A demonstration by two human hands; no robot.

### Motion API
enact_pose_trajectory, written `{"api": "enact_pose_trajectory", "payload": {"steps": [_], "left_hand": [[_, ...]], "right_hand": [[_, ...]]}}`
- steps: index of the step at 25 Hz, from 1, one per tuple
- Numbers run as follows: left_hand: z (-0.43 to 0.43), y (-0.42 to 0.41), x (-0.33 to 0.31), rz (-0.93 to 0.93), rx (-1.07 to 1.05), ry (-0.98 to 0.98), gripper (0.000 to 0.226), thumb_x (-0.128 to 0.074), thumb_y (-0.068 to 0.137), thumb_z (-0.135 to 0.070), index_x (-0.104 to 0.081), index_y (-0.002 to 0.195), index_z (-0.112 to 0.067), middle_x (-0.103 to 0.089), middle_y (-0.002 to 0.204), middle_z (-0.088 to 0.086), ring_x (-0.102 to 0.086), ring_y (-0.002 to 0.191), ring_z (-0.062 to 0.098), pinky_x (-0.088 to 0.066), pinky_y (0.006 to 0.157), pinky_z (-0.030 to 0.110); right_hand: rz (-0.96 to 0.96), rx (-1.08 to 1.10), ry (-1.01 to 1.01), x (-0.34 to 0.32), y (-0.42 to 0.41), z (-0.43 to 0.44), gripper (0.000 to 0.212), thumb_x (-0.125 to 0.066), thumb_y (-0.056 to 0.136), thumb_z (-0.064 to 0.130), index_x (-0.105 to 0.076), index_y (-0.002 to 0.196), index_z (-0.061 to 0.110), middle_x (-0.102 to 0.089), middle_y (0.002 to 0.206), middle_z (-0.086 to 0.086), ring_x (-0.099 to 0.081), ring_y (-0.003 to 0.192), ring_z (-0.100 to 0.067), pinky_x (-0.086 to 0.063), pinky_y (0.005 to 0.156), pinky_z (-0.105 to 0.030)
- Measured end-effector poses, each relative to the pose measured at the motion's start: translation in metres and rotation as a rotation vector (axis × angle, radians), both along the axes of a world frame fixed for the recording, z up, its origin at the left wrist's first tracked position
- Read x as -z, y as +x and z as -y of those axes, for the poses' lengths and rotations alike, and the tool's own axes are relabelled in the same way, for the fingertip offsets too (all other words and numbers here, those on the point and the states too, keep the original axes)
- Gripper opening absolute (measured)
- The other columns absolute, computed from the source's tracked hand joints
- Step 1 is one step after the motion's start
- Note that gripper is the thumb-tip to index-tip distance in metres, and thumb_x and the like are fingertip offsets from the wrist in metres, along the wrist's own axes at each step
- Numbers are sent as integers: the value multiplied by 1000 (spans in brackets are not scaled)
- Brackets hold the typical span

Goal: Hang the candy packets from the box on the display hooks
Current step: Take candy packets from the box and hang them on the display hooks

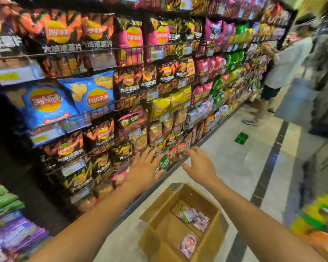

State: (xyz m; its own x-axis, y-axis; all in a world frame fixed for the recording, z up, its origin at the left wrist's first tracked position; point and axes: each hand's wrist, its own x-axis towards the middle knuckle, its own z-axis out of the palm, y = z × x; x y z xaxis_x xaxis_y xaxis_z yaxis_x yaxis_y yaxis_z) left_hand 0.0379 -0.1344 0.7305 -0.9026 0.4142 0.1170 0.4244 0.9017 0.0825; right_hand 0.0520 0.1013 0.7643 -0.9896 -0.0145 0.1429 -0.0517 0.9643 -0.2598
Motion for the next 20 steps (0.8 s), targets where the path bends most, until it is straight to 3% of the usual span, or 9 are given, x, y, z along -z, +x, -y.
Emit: {"api": "enact_pose_trajectory", "payload": {"steps": [11, 14, 17, 20], "left_hand": [[-70, -139, 119, 228, 200, -58, 68, -32, 107, -59, -14, 166, -29, -2, 175, 2, 3, 162, 26, -4, 130, 53], [-95, -159, 180, 291, 204, -60, 67, -29, 106, -58, -18, 166, -29, -7, 175, 3, -2, 162, 27, -3, 129, 52], [-121, -167, 254, 365, 215, -70, 73, -14, 100, -61, -19, 166, -30, -12, 174, 2, -9, 161, 27, -9, 128, 52], [-150, -173, 344, 466, 160, -75, 69, -30, 104, -58, -19, 166, -30, -18, 173, 1, -16, 160, 26, -9, 128, 46]], "right_hand": [[251, 208, -43, 137, -101, -90, 48, -61, 97, 45, -59, 140, 24, -54, 146, -4, -51, 132, -28, -46, 110, -44], [401, 194, -23, 210, -121, -121, 50, -60, 93, 43, -57, 139, 23, -54, 141, -4, -55, 125, -30, -51, 101, -46], [540, 148, 4, 287, -134, -148, 52, -56, 91, 46, -54, 138, 23, -55, 137, -5, -56, 120, -30, -52, 94, -45], [670, 63, 22, 378, -142, -174, 52, -54, 95, 47, -52, 142, 23, -51, 141, -6, -53, 126, -30, -46, 96, -39]]}}
